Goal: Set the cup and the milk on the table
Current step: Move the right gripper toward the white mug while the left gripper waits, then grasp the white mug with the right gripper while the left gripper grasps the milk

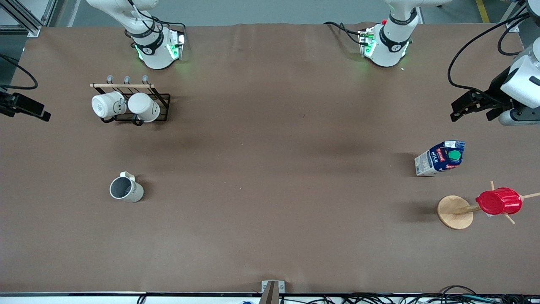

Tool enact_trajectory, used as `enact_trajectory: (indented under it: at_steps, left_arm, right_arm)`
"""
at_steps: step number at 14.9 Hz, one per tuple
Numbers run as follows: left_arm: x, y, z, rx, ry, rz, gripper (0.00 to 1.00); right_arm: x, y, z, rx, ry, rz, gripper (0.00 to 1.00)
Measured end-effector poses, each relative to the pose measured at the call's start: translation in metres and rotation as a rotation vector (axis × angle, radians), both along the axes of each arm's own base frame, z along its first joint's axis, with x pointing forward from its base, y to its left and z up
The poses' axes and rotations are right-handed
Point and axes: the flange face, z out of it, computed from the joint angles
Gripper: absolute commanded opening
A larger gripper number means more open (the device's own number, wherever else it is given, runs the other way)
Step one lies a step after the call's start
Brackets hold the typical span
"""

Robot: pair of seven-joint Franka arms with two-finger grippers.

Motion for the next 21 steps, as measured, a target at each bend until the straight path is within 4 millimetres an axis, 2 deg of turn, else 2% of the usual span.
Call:
enact_trajectory:
  at_steps: [6,15,16,18,21]
  left_arm:
    - [0.0,-0.006,0.001,0.0,-0.003,-0.012,0.99]
    - [0.006,0.001,-0.002,-0.001,0.008,-0.021,0.98]
    - [0.006,0.0,-0.002,0.0,0.01,-0.026,0.98]
    - [0.006,0.001,-0.003,0.0,0.013,-0.029,0.99]
    - [0.004,0.0,-0.006,0.001,0.032,-0.034,0.99]
  right_arm:
    - [0.001,0.0,0.0,-0.001,-0.006,0.0,1.0]
    - [0.004,-0.001,-0.004,-0.001,-0.018,0.02,1.0]
    - [0.009,0.0,-0.012,-0.003,-0.031,0.025,1.0]
    - [0.027,0.002,-0.046,-0.007,-0.054,0.047,1.0]
    - [0.056,0.008,-0.124,-0.013,-0.06,0.109,1.0]
